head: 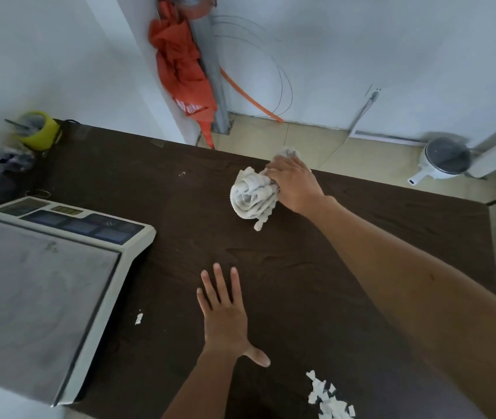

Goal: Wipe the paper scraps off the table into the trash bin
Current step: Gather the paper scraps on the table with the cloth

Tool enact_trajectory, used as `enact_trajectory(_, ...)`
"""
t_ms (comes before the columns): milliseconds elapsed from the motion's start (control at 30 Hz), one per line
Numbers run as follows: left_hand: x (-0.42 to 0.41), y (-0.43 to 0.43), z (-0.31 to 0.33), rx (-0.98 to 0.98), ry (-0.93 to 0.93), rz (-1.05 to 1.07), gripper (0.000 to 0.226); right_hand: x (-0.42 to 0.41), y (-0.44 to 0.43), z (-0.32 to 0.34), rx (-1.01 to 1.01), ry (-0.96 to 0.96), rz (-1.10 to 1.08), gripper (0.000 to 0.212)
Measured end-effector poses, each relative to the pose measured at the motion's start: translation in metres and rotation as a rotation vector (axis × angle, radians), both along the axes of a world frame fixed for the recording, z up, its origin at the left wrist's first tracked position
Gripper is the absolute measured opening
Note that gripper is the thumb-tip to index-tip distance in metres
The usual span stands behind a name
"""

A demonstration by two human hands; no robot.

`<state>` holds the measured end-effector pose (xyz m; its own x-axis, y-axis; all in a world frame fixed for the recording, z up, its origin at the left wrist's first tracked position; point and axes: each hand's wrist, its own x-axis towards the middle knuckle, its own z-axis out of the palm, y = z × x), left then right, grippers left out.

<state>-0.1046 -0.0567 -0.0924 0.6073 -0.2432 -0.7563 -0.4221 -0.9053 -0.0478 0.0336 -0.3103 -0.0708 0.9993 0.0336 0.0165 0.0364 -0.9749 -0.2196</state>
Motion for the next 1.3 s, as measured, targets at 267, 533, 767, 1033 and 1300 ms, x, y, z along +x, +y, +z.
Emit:
enact_trajectory(267,-0.001,-0.004,0.004,0.052,0.009,-0.006,0.181,-0.044,-0.054,0.0,0.037,0.056,-0.216,0.045)
enact_trajectory(533,0.0,-0.007,0.008,0.075,0.036,0.006,0.182,-0.1,-0.106,0.003,0.056,0.1,-0.377,0.04)
enact_trajectory(767,-0.001,-0.007,0.011,0.061,0.039,0.013,0.182,-0.167,-0.131,0.006,-0.101,0.239,-0.642,0.04)
enact_trajectory(1033,-0.004,-0.008,0.011,0.067,0.025,0.021,0.183,-0.215,-0.083,0.01,-0.146,0.332,-0.695,0.046)
enact_trajectory(1300,-0.005,-0.015,0.015,0.11,-0.005,0.015,0.183,-0.25,-0.002,0.006,-0.069,0.279,-0.636,0.045)
